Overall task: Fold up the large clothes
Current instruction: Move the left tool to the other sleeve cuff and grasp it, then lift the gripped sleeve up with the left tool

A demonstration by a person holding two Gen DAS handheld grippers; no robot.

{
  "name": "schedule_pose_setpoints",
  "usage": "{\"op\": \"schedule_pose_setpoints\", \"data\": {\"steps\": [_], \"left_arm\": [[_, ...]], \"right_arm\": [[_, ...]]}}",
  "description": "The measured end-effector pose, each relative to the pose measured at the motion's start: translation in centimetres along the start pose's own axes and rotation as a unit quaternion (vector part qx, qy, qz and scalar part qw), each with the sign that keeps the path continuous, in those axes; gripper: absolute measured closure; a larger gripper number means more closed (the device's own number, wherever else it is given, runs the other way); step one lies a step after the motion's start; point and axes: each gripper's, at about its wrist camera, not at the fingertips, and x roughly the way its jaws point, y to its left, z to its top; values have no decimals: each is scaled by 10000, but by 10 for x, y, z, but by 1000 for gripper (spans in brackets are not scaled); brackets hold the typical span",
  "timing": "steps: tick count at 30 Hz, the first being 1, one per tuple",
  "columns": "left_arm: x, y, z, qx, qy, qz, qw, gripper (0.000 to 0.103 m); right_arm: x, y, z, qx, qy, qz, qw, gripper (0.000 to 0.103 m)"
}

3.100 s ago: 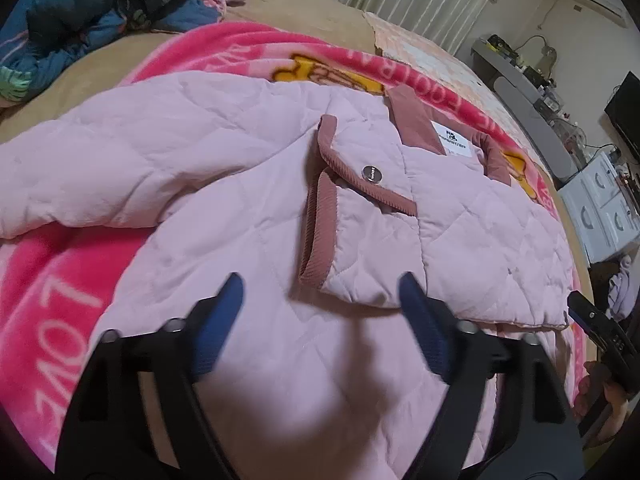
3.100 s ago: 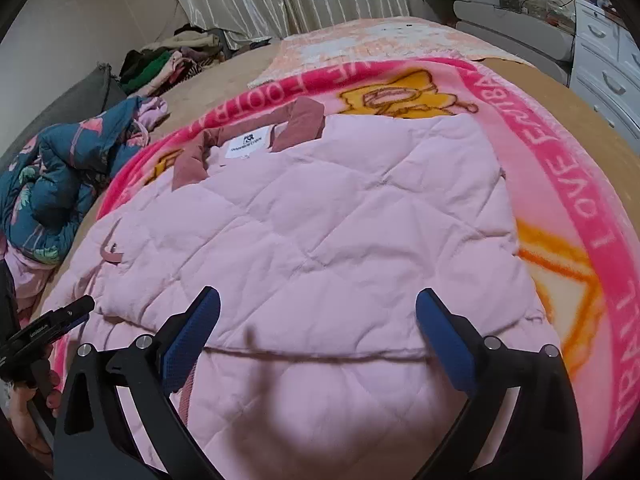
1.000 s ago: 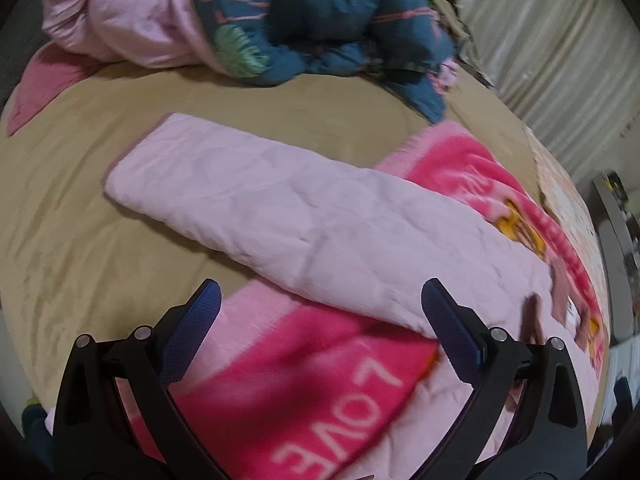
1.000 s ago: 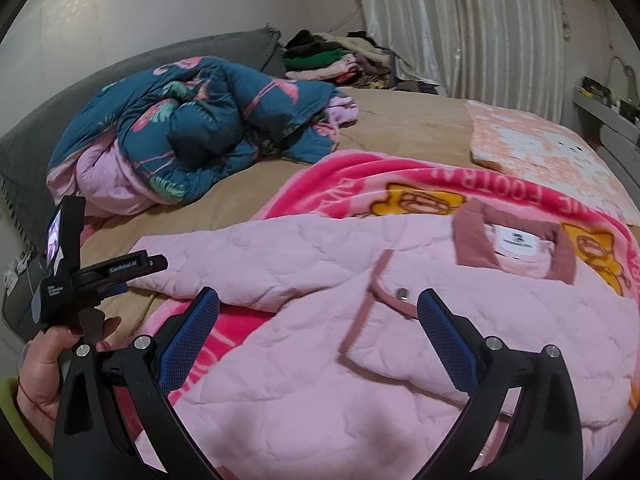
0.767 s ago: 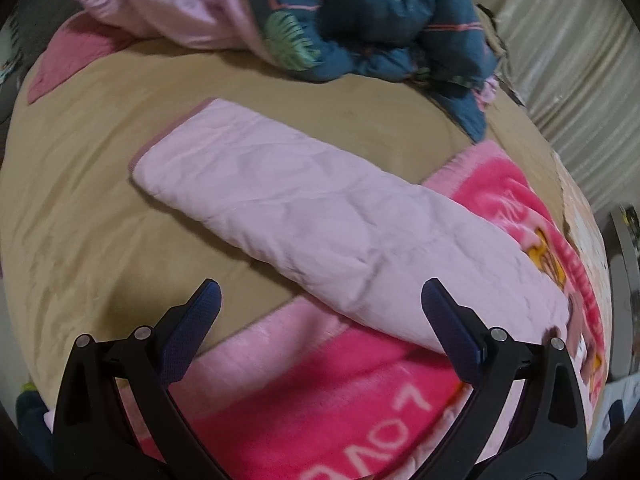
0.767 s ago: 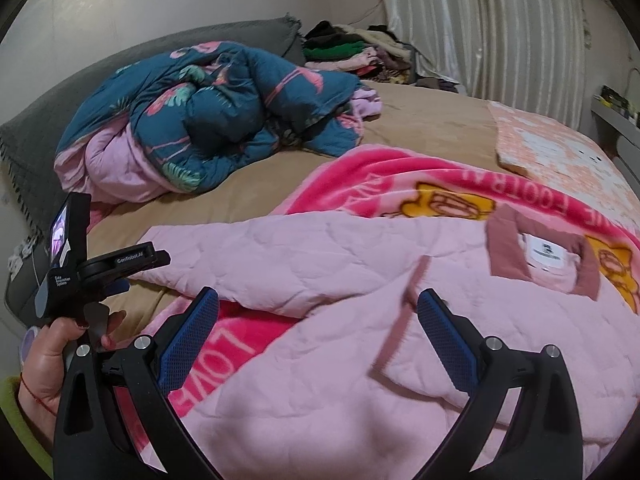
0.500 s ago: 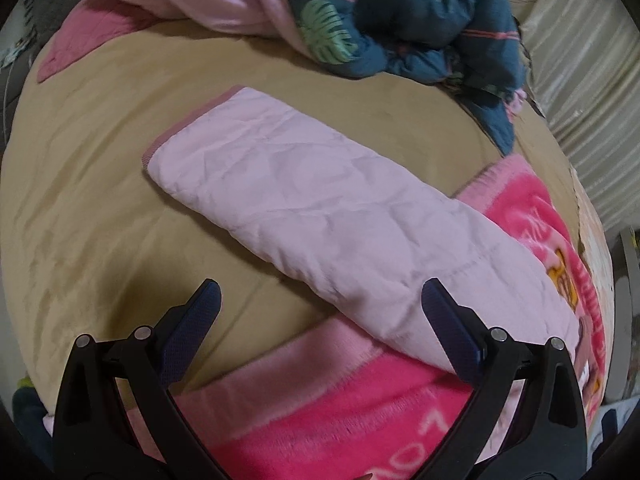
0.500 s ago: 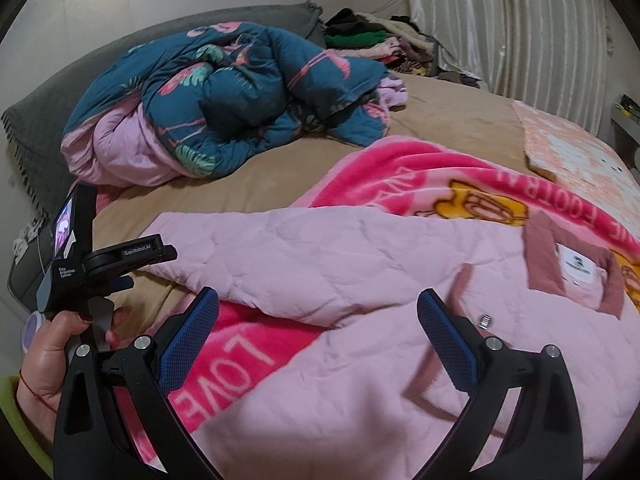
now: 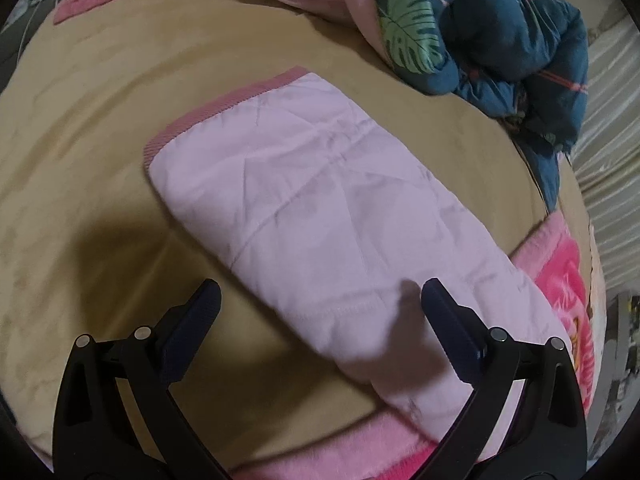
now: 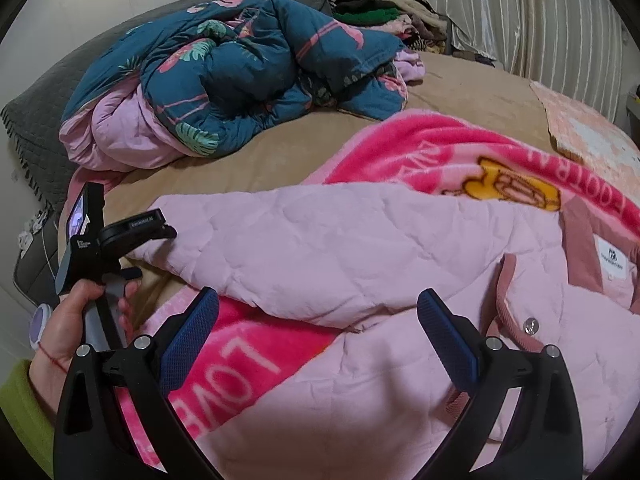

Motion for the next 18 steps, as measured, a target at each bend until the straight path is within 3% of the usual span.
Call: {"op": "schedule_pose_setpoints", "data": {"steps": [8, 10, 11, 13, 18], "left_arm": [[8, 11, 2, -280, -338, -256, 9987, 9], [6, 10, 2, -272, -422, -398, 9979, 22], [7, 8, 3, -229, -429, -428, 9979, 35], [3, 7, 3, -213, -525, -471, 9973, 41], [-23, -1, 6, -42, -943, -660, 9933, 79]], "right_arm": [[-6, -27, -18, 346, 49, 67, 9994, 4], [-11, -31, -23, 371, 23, 77, 9993, 4], [-15, -34, -26, 393, 0, 69, 9992, 4], [-22, -40, -30, 461, -45, 66, 9989, 4], [-45, -57, -36, 658, -225, -7, 9976, 4]]}}
